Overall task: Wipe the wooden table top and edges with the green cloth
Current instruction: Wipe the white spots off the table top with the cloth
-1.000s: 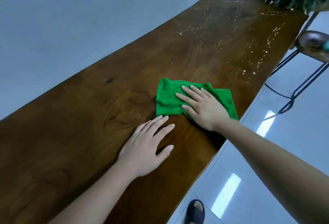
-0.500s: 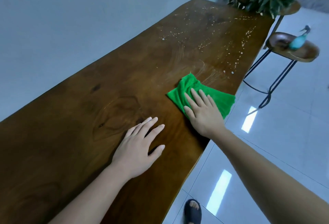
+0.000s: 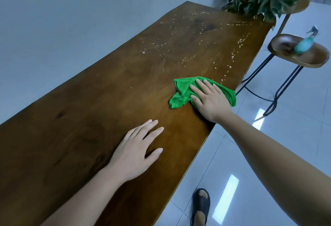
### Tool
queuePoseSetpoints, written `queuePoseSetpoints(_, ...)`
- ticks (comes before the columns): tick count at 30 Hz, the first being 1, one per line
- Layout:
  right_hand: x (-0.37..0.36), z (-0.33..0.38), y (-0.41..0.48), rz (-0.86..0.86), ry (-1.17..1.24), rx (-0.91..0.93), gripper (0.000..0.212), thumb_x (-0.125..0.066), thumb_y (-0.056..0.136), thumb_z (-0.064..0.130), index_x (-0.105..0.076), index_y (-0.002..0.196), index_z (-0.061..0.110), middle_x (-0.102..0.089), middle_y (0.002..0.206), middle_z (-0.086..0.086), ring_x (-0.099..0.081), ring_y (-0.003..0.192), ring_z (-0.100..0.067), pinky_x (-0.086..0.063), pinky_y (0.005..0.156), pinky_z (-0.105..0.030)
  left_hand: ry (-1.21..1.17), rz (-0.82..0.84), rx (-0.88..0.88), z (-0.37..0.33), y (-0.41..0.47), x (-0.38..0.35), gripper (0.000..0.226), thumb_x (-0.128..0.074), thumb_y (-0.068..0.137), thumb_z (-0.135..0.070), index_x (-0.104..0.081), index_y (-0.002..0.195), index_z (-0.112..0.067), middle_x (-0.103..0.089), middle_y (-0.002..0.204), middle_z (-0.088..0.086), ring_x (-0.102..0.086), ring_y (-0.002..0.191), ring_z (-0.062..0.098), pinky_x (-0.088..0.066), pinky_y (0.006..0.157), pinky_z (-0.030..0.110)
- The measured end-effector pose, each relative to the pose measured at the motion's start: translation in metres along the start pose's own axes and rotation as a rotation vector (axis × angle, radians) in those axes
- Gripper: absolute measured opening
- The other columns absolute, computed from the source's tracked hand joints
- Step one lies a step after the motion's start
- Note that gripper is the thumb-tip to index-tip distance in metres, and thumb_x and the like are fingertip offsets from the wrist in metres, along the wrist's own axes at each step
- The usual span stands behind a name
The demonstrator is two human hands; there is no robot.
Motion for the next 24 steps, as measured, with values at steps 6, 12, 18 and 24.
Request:
queuePoseSetpoints(6,0.024,-0.113,0.100,0.021,0.012,-0.045,0.067,-0.004,0.112,0.066,-0.009,0.175,0.042,0.002,0.184,0.008,0.005,0.170,-0.018,0.001,0.137,-0.044,-0.010,-0.007,0.083,-0.016,0.049,-0.005,0.068,-0.016,0.107,-0.081,-0.018,0.171,-0.058,-0.004,0.182,-0.029,-0.002,0.169,0.000,-0.018,0.137,0.044)
queuePoseSetpoints(12,0.044,-0.173,0.176,0.023,0.037,-0.108,0.068,-0.007,0.112,0.065,-0.011,0.175,0.039,0.000,0.185,0.005,0.003,0.171,-0.021,0.000,0.137,-0.046,0.008,-0.011,0.097,-0.021,0.054,-0.006,0.062,-0.029,0.112,-0.071,-0.016,0.172,-0.058,-0.004,0.181,-0.032,-0.003,0.170,0.000,-0.020,0.134,0.042)
queuePoseSetpoints(18,0.046,-0.178,0.203,0.021,0.025,-0.149,0.068,-0.011,0.114,0.061,-0.012,0.176,0.035,0.000,0.185,0.002,0.003,0.171,-0.025,0.000,0.137,-0.048,0.022,0.001,0.100,-0.023,0.055,-0.004,0.062,-0.037,0.114,-0.066,-0.018,0.172,-0.057,-0.004,0.182,-0.031,-0.001,0.170,-0.001,-0.015,0.133,0.039)
queuePoseSetpoints(24,0.033,-0.108,0.158,0.088,-0.011,0.118,0.065,-0.008,0.114,0.064,-0.003,0.174,0.042,0.005,0.184,0.006,0.008,0.170,-0.021,0.004,0.137,-0.045,0.011,-0.006,0.090,-0.025,0.055,0.000,0.062,-0.039,0.114,-0.064,-0.023,0.172,-0.053,-0.006,0.182,-0.029,-0.001,0.169,-0.002,-0.015,0.135,0.038)
Point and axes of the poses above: each hand's wrist, its own y-axis towards the middle knuckle, its own x-axis out of the back of the hand, z = x × y, the point moved 8 cm from there along y, towards the middle knuckle
